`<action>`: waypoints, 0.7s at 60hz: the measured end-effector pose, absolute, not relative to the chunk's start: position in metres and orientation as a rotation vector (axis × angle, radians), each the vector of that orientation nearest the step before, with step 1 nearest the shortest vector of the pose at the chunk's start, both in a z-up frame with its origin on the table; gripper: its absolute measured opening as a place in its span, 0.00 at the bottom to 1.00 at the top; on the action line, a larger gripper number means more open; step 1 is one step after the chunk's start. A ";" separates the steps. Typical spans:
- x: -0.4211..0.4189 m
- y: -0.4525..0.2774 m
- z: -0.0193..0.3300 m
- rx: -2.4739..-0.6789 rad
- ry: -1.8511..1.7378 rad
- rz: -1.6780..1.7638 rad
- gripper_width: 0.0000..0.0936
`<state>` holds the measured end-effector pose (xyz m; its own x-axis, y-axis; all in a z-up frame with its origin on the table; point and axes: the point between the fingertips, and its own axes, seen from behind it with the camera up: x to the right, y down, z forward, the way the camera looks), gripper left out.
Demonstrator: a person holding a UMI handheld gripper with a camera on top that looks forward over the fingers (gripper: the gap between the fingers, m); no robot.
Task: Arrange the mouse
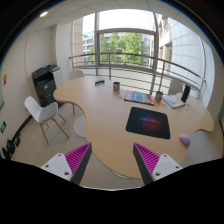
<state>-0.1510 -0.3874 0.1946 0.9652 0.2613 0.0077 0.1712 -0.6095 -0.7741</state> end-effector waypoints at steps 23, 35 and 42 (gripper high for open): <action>0.083 -0.385 0.082 -2.409 -0.028 -0.063 0.91; 0.234 -0.314 0.044 -2.338 0.045 -0.207 0.90; 0.286 -0.264 0.022 -2.301 0.056 -0.237 0.90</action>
<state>0.2864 -0.2637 0.0224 0.9815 -0.1156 0.1526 0.0348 -0.6757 -0.7363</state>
